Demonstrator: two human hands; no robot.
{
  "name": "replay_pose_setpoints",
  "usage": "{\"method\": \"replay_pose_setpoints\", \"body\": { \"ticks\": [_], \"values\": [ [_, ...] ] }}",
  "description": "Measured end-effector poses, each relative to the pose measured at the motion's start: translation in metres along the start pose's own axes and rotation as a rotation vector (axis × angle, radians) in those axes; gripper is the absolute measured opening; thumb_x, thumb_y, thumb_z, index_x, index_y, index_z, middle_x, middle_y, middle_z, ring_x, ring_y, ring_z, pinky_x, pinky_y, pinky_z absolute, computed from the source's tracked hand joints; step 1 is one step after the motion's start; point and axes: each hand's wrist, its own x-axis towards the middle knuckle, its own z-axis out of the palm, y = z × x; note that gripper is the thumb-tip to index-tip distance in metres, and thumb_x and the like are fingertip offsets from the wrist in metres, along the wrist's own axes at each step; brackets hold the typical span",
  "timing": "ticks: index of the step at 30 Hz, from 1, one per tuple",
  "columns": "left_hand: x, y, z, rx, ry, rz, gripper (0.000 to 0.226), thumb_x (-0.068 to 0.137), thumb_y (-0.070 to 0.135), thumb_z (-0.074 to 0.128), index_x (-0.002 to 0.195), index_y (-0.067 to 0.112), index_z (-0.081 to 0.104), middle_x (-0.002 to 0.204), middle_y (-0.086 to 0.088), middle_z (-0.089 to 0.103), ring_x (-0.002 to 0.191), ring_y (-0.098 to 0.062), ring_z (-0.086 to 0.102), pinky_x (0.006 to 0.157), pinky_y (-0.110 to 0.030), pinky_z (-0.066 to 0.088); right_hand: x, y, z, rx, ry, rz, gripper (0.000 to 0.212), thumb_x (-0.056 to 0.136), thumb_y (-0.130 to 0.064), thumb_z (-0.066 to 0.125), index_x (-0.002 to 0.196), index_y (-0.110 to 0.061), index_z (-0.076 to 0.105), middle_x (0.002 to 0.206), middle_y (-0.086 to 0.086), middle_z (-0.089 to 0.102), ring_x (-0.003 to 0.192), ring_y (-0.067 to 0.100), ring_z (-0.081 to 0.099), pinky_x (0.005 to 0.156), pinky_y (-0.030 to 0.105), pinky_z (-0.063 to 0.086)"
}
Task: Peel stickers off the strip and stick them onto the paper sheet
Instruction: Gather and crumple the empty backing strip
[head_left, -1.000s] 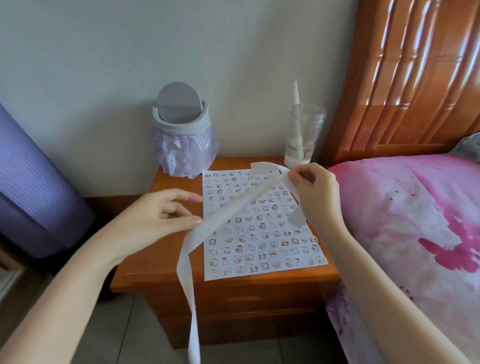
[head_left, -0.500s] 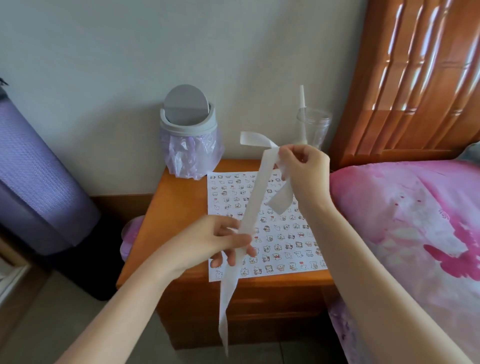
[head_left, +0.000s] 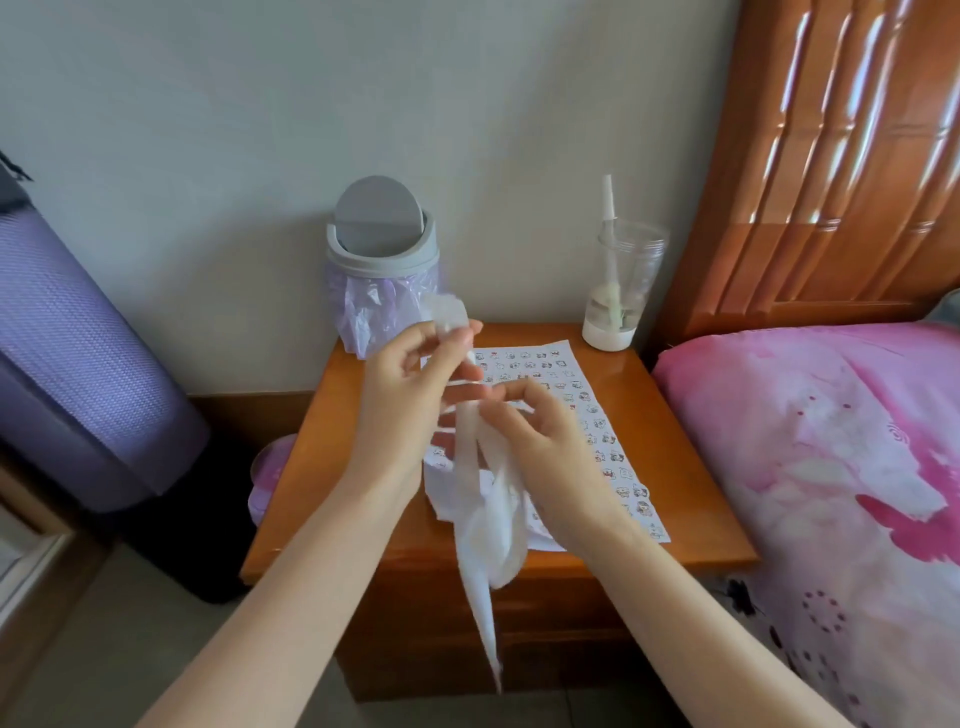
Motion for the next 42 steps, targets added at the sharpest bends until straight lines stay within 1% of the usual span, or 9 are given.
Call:
{"method": "replay_pose_setpoints", "body": {
  "ticks": [4,11,15,21,28,31,34,39,42],
  "values": [
    [0.003,-0.005,0.001,0.079,-0.024,0.004,0.011,0.091,0.017,0.058,0.089,0.016,0.069,0.082,-0.005,0.067,0.057,-0.002,0.062,0.051,-0.013,0.047,-0.007,-0.004,0.0,0.222,-0.08,0.042,0.016,0.094,-0.015,0.051,0.103,-0.002,0.051,0.078,0.014,0.064,0.065,0.029,0.065,0.071,0.05,0.058],
    [-0.001,-0.012,-0.018,0.149,0.017,-0.051,0.021,0.088,0.018,0.063,0.106,0.008,0.061,0.075,-0.001,0.064,0.047,0.001,0.054,0.045,-0.012,0.042,0.003,-0.006,-0.012,-0.009,0.069,-0.108,0.019,0.092,-0.005,0.054,0.111,-0.006,0.05,0.071,0.007,0.059,0.048,0.016,0.055,0.055,0.032,0.053],
    [-0.037,-0.016,-0.021,0.354,-0.315,-0.238,0.038,0.083,0.046,0.059,0.118,0.031,0.054,0.111,0.012,0.062,0.05,-0.001,0.057,0.043,-0.015,0.039,0.017,-0.022,-0.016,0.133,0.147,-0.166,0.032,0.094,-0.003,0.05,0.125,-0.011,0.047,0.072,0.008,0.057,0.052,0.013,0.054,0.058,0.026,0.052],
    [-0.068,-0.021,-0.014,0.29,-0.697,-0.355,0.037,0.087,0.04,0.057,0.122,0.031,0.051,0.101,0.005,0.072,0.049,-0.004,0.053,0.046,-0.019,0.034,0.035,-0.036,-0.013,0.233,0.237,-0.174,0.027,0.096,0.001,0.044,0.119,-0.003,0.057,0.066,0.004,0.053,0.051,0.009,0.052,0.057,0.021,0.052],
    [-0.048,-0.009,-0.039,0.29,-0.137,-0.059,0.013,0.088,0.014,0.06,0.095,0.019,0.069,0.065,0.001,0.07,0.041,-0.004,0.052,0.045,-0.011,0.042,0.018,-0.012,-0.028,-0.588,0.22,-0.398,0.042,0.089,0.012,0.038,0.106,-0.009,0.07,0.089,-0.001,0.059,0.074,0.003,0.055,0.066,0.005,0.039],
    [-0.038,-0.005,-0.039,0.164,-0.015,0.029,0.019,0.088,0.005,0.059,0.101,0.017,0.066,0.078,-0.002,0.073,0.062,-0.008,0.068,0.054,-0.011,0.05,0.007,0.007,-0.023,-0.7,0.12,-0.447,0.038,0.088,0.012,0.04,0.102,-0.006,0.07,0.101,0.001,0.057,0.081,0.004,0.054,0.069,0.012,0.046],
    [-0.032,-0.007,-0.03,0.109,-0.052,0.009,0.018,0.084,0.013,0.064,0.102,0.017,0.069,0.098,0.003,0.072,0.09,-0.006,0.069,0.067,-0.015,0.054,0.004,0.019,-0.017,-0.688,0.062,-0.399,0.034,0.089,0.009,0.041,0.1,-0.004,0.07,0.108,-0.002,0.058,0.09,0.009,0.056,0.072,0.023,0.053],
    [-0.023,-0.012,-0.021,0.061,-0.046,-0.035,0.019,0.092,0.009,0.055,0.093,0.016,0.072,0.088,0.006,0.073,0.083,-0.003,0.069,0.064,-0.012,0.052,-0.001,0.014,-0.016,-0.377,-0.038,-0.146,0.04,0.093,0.004,0.033,0.101,-0.013,0.069,0.101,-0.004,0.067,0.093,0.01,0.06,0.08,0.018,0.047],
    [-0.019,-0.016,-0.02,-0.052,-0.06,-0.08,0.021,0.093,0.011,0.053,0.089,0.018,0.073,0.086,0.004,0.073,0.087,-0.008,0.069,0.071,-0.015,0.054,-0.006,0.007,-0.014,0.001,-0.05,-0.018,0.039,0.096,0.003,0.03,0.097,-0.011,0.066,0.091,0.005,0.065,0.078,0.019,0.066,0.061,0.024,0.055]
  ]
}}
